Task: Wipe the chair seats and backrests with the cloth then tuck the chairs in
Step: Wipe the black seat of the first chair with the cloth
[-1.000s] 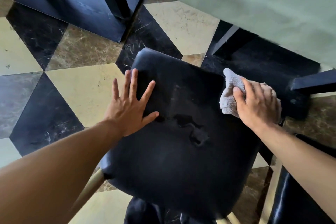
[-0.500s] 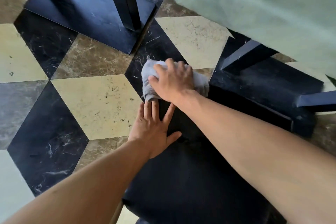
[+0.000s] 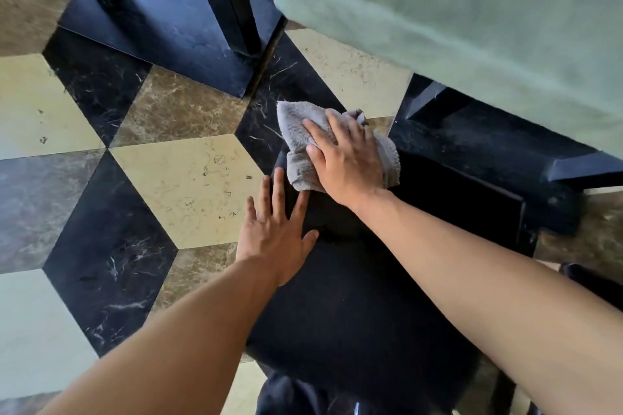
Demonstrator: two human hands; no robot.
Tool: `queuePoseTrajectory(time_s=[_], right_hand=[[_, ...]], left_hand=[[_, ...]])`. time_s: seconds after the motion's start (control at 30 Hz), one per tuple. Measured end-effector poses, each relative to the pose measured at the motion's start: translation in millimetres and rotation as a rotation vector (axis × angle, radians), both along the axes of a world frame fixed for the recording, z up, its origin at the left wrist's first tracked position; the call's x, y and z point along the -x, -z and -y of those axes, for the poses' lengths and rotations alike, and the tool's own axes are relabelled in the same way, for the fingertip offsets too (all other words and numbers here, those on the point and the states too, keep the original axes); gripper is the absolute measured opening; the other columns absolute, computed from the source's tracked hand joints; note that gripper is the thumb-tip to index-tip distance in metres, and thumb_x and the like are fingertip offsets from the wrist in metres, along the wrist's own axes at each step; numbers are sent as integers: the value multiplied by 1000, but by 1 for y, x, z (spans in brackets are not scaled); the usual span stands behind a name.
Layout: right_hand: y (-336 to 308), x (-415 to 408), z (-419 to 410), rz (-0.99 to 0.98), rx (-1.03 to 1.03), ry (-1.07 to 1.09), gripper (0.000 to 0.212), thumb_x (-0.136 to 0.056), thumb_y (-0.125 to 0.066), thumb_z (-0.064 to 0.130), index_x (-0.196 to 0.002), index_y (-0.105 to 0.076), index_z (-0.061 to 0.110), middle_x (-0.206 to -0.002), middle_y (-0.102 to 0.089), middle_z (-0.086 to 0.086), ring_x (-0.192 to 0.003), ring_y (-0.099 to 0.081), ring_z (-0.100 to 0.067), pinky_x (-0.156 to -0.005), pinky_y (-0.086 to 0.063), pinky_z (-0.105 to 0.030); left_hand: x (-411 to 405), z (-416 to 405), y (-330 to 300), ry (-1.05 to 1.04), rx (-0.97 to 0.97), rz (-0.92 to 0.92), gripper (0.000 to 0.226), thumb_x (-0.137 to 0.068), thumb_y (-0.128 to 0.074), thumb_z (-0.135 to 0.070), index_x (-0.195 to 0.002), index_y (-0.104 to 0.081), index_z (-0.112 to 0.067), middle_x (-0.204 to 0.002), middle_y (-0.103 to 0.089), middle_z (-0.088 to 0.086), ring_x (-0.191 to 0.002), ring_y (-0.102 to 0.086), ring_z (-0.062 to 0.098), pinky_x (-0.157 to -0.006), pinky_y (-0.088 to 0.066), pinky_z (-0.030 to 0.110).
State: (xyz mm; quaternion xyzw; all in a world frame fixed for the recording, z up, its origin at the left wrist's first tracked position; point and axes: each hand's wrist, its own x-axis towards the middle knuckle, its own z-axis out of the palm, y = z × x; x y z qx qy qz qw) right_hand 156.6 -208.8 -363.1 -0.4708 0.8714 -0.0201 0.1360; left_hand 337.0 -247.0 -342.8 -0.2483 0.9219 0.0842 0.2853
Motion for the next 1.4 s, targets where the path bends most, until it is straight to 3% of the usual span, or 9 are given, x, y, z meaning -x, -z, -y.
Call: queuePoseTrajectory(time_s=[0.23,0.47,0.57,0.77,0.87,1.0,1.17,1.27,1.4], right_hand=[[2,38,-146,-34,-79,216,56,-102,-17,61,-156,-14,46,-166,-24,-3,-151,-20,-35,-121,-17,-58],[-5,53,-265,58,-7,529,56,-102,-21,57,-157,-23,42,-169,-15,-4,-155,-4,-38,-123,-10,-59],[-7,28,-291,187,98,512,57,-103,-20,55,-158,-17,38,-170,3,-7,-150,25,-29,-124,-5,-59],[-3,-28,-327,34,-52,290,59,-105,-28,56,-160,-13,38,-170,5,-5,-153,12,-43,-123,-8,-60],[2,-40,-324,-29,-88,116,69,-99,-29,62,-160,-15,34,-170,-2,-9,-152,7,-47,-122,-4,-64],[2,-44,-286,-29,-124,2,74,-97,-25,67,-161,-8,34,-170,2,-10,-151,6,-51,-119,-10,-69],[7,-56,-198,-41,-80,-108,74,-98,-21,68,-161,-5,34,-170,4,-10,-150,7,-53,-118,-12,-70],[10,-66,-136,-55,-43,-127,71,-100,-25,67,-161,-7,35,-170,3,-10,-150,6,-54,-118,-6,-70],[7,-64,-75,-69,7,-159,67,-100,-27,67,-160,-13,38,-170,-4,-9,-150,2,-54,-117,-5,-71]], left_hand=[[21,-23,-19,-42,87,-107,72,-99,-22,-55,-157,-13,-14,-164,-1,25,-152,-8,38,-119,-18,56],[55,-49,-28,-168,42,-190,63,-100,-37,-47,-151,-28,-11,-157,-23,25,-147,-20,38,-116,-25,53],[56,-57,-32,-355,5,-266,58,-100,-41,-43,-146,-35,-9,-149,-34,23,-139,-31,39,-111,-30,52],[21,-53,-41,-395,79,-160,52,-96,-48,-34,-138,-40,-5,-137,-42,25,-128,-38,42,-105,-33,53],[5,-22,-42,-467,99,10,47,-88,-53,-25,-128,-43,-2,-128,-47,26,-119,-46,46,-95,-39,52],[-12,9,-35,-596,-156,218,30,-87,-51,-11,-114,-55,2,-98,-58,19,-88,-57,37,-69,-43,36],[-22,18,-32,-495,-302,230,13,-78,-63,-20,-71,-57,-12,-69,-60,5,-60,-57,20,-47,-38,25],[-19,29,-28,-451,-363,294,21,-74,-71,-30,-71,-55,-17,-75,-62,3,-71,-62,23,-58,-47,28],[-9,34,-25,-250,-357,435,28,-80,-71,-39,-89,-56,-17,-82,-57,1,-91,-62,29,-89,-54,43]])
